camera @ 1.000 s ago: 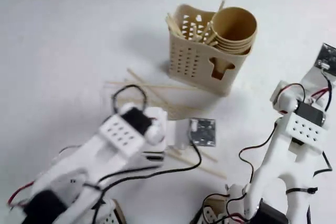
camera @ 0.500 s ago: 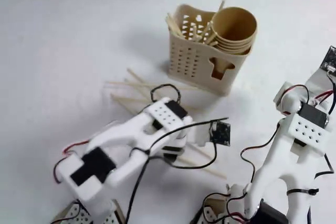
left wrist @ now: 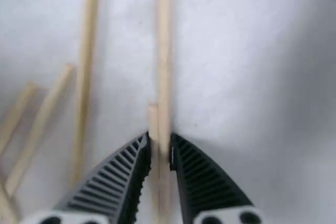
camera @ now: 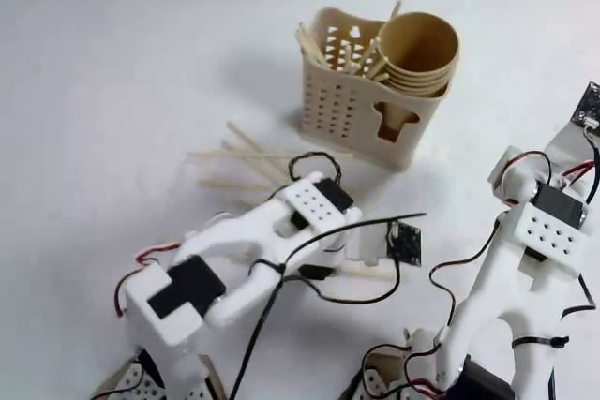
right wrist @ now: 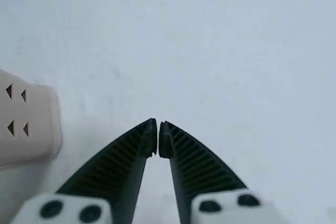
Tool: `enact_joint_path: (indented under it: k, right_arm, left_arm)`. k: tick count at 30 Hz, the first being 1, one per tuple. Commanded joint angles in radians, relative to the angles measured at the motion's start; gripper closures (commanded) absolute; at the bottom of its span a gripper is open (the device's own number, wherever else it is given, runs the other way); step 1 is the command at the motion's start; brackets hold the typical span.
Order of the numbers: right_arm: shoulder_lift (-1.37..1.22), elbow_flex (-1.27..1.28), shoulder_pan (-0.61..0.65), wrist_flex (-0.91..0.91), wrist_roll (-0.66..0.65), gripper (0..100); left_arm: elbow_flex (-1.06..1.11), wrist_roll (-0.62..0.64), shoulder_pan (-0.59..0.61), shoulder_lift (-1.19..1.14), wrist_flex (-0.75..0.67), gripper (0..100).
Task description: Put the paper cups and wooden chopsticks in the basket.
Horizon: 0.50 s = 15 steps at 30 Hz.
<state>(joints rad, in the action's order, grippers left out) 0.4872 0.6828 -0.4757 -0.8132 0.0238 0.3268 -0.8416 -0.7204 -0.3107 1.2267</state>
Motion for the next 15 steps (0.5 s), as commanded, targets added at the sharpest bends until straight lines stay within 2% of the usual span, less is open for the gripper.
enact_joint_path:
  k: [1, 9, 15]
  right_arm:
    - [0.041, -0.044, -0.012, 0.008, 0.011, 97.8]
    - [0.041, -0.044, -0.013, 0.007, 0.012, 97.8]
    - [0.041, -0.044, -0.013, 0.005, 0.012, 97.8]
  left_arm:
    - [-0.037, 0.068, 0.013, -0.001, 0.071, 98]
    - [0.025, 0.091, 0.016, 0.213, 0.173, 98]
    - [0.034, 0.118, 0.088, 0.437, 0.255, 98]
